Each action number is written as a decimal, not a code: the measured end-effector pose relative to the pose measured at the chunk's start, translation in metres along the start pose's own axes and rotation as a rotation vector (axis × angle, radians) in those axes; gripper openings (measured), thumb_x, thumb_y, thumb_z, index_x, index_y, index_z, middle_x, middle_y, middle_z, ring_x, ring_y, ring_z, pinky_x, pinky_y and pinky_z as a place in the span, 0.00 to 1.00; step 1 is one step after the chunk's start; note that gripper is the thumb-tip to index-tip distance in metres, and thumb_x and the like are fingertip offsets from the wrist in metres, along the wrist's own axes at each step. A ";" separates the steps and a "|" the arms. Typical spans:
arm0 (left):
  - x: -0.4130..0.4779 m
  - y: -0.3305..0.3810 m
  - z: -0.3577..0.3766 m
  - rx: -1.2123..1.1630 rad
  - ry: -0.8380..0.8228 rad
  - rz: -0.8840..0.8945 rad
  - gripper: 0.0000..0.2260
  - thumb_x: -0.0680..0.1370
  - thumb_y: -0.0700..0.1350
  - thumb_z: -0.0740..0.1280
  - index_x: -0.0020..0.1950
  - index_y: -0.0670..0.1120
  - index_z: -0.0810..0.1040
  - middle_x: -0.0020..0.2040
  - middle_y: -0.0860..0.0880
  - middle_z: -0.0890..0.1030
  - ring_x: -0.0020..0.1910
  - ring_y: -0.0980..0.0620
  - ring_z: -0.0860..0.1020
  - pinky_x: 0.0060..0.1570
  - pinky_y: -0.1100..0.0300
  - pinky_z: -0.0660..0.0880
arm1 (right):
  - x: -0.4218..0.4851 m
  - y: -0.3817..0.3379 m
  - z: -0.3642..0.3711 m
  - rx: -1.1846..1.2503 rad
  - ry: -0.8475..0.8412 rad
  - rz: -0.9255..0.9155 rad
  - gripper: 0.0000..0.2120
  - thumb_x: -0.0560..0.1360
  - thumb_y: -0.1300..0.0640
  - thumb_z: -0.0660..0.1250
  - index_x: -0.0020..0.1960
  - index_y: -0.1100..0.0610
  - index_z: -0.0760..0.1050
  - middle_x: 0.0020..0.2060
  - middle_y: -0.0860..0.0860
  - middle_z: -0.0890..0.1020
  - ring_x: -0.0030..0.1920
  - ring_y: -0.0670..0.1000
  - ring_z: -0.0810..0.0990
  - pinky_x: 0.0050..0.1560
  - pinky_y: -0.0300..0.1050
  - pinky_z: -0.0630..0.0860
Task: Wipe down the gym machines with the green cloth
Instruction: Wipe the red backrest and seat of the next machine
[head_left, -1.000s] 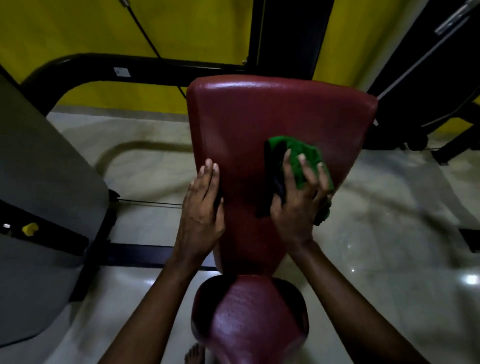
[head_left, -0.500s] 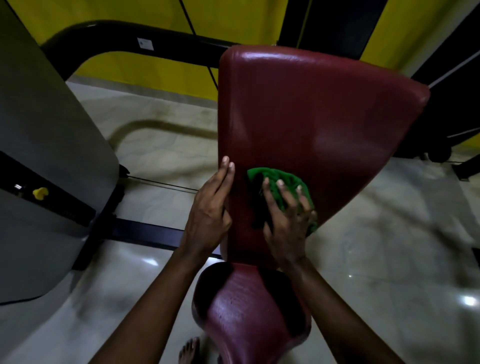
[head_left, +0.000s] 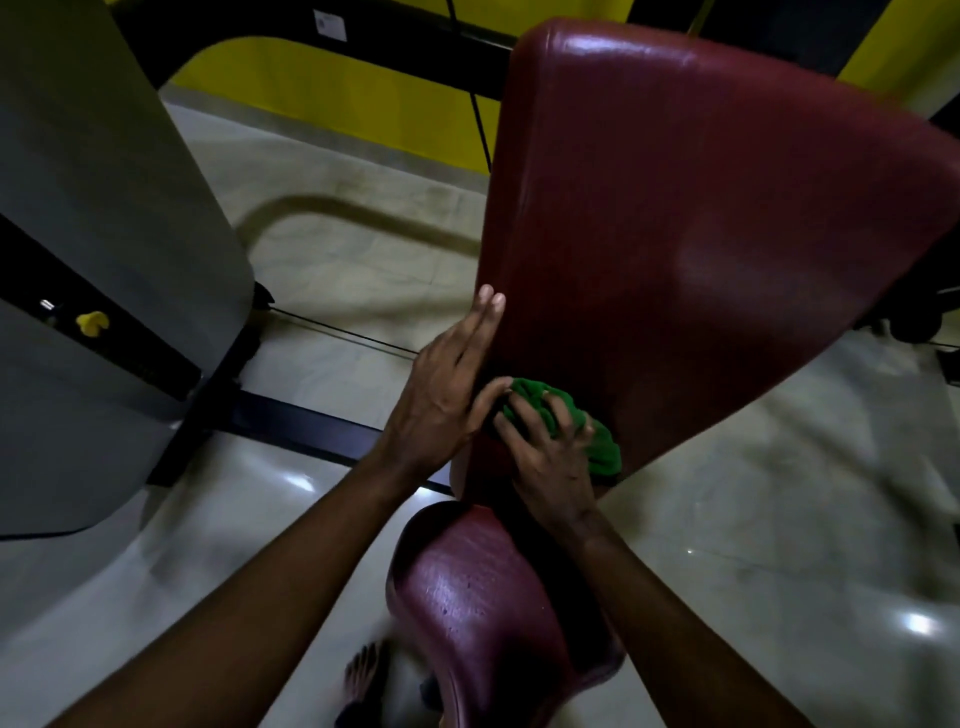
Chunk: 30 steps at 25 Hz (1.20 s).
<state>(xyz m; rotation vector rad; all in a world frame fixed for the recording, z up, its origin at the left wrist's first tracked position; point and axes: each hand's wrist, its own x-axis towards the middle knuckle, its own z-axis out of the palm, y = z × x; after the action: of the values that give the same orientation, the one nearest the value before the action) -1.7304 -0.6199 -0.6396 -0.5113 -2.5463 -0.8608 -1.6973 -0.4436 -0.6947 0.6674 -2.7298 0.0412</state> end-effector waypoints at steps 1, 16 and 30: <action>-0.001 -0.004 0.005 0.046 -0.009 0.006 0.35 0.80 0.48 0.68 0.80 0.40 0.53 0.81 0.44 0.54 0.77 0.51 0.62 0.69 0.56 0.64 | -0.003 0.003 0.005 -0.008 -0.007 -0.025 0.36 0.61 0.50 0.81 0.68 0.48 0.75 0.70 0.47 0.67 0.67 0.58 0.65 0.60 0.60 0.64; -0.018 -0.038 0.022 -0.228 -0.153 -0.281 0.41 0.79 0.58 0.68 0.82 0.52 0.45 0.75 0.50 0.69 0.67 0.55 0.74 0.59 0.54 0.77 | -0.022 -0.016 0.046 0.024 -0.169 0.030 0.35 0.62 0.50 0.80 0.69 0.46 0.76 0.66 0.48 0.74 0.62 0.58 0.68 0.54 0.66 0.74; -0.041 -0.042 0.053 -0.440 -0.145 -0.587 0.25 0.71 0.59 0.76 0.62 0.51 0.72 0.61 0.53 0.79 0.59 0.58 0.77 0.56 0.63 0.76 | -0.057 0.007 0.051 0.129 -0.186 0.191 0.35 0.66 0.58 0.76 0.71 0.44 0.72 0.65 0.48 0.75 0.62 0.58 0.68 0.52 0.57 0.72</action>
<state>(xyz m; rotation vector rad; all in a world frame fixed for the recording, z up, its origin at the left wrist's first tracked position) -1.7280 -0.6263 -0.7187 0.0820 -2.6753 -1.6631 -1.6686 -0.4171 -0.7612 0.4613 -2.9827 0.2115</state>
